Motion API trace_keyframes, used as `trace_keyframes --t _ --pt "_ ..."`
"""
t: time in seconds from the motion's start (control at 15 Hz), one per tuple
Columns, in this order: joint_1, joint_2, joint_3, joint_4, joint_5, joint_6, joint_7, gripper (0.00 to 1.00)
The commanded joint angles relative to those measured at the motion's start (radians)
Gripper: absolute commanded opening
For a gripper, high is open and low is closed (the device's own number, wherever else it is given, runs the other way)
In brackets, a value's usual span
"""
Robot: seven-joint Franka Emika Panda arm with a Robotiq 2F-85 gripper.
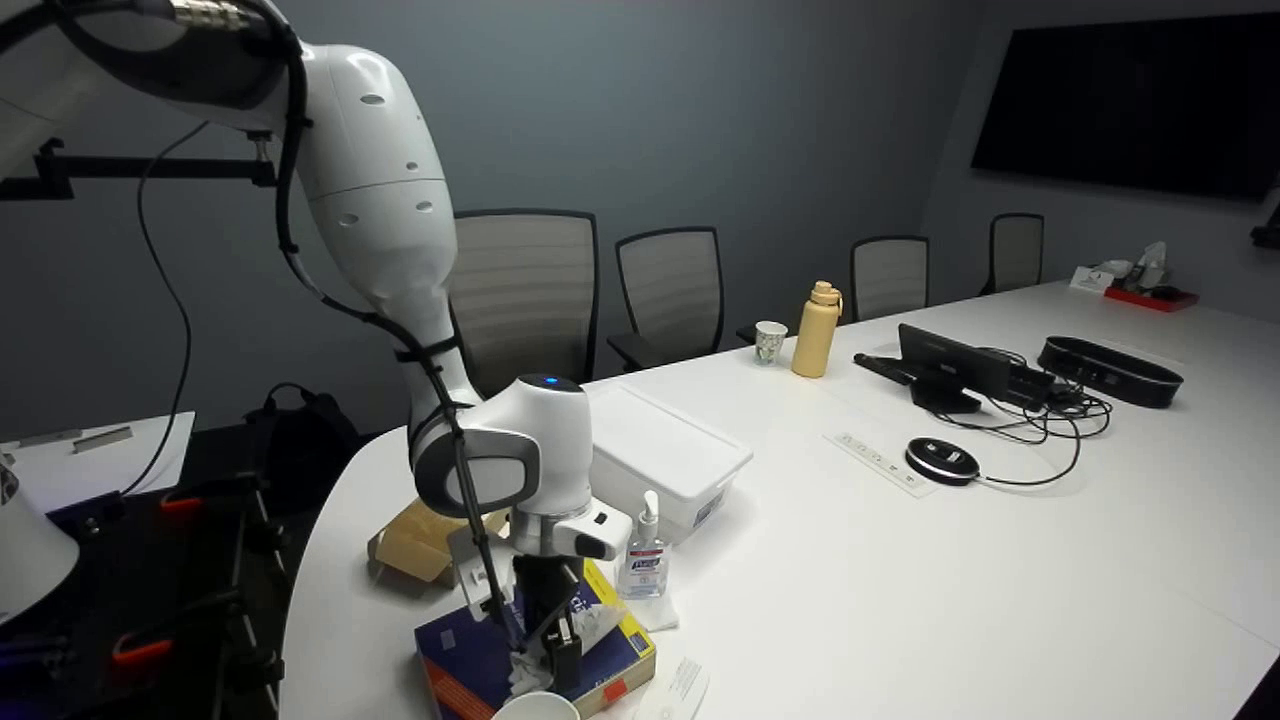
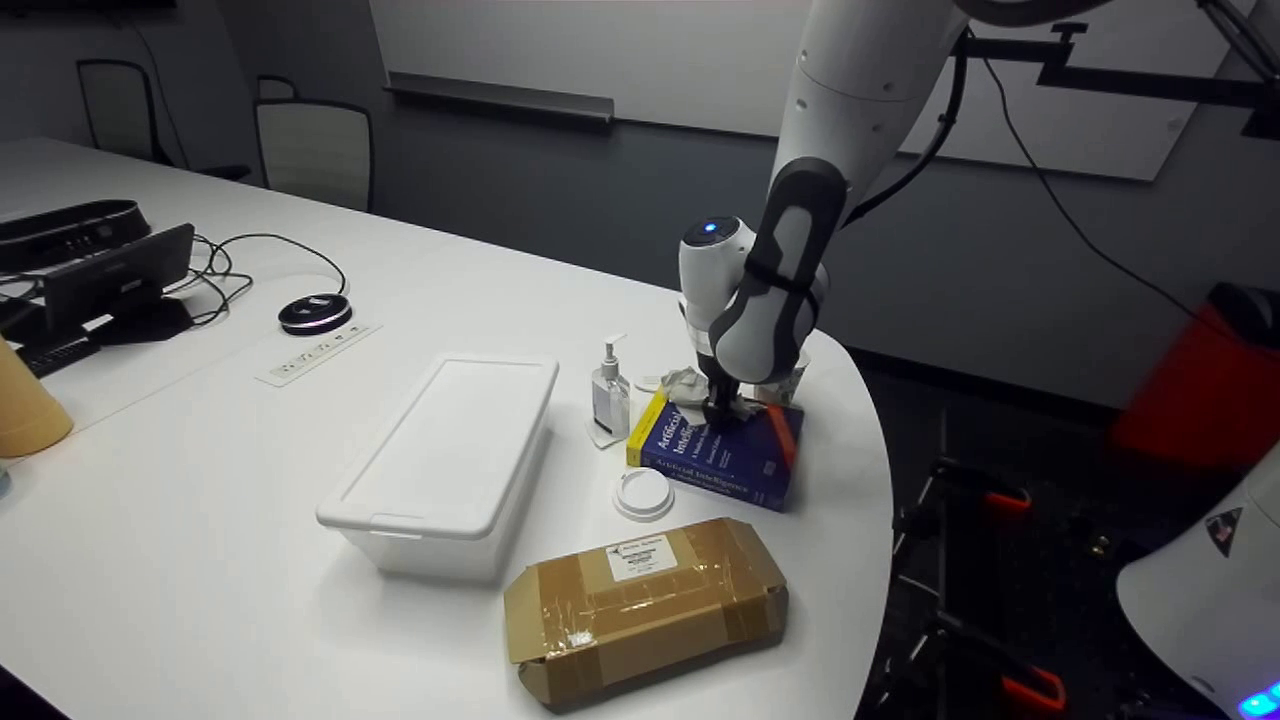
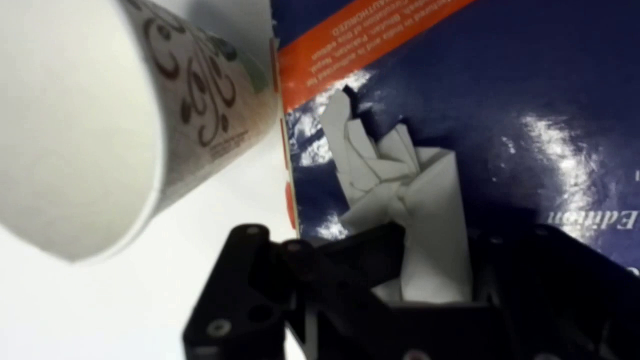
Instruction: Use the tissue to clean the book's front cover
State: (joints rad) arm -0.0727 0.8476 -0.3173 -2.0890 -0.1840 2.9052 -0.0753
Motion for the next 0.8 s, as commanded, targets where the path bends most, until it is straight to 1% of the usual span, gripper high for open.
trace_keyframes --t 0.0,0.27,0.4,0.53,0.73 --pt "-0.007 0.022 0.019 0.035 -0.025 0.025 -0.018 0.00" --pt "-0.089 0.006 0.132 0.038 -0.009 0.023 -0.092 0.00" --pt "-0.116 0.008 0.171 0.044 -0.008 0.012 -0.124 0.00" --pt "-0.160 0.004 0.220 0.045 0.003 -0.007 -0.161 0.00" --pt "-0.217 0.002 0.270 0.040 0.016 -0.034 -0.195 0.00"
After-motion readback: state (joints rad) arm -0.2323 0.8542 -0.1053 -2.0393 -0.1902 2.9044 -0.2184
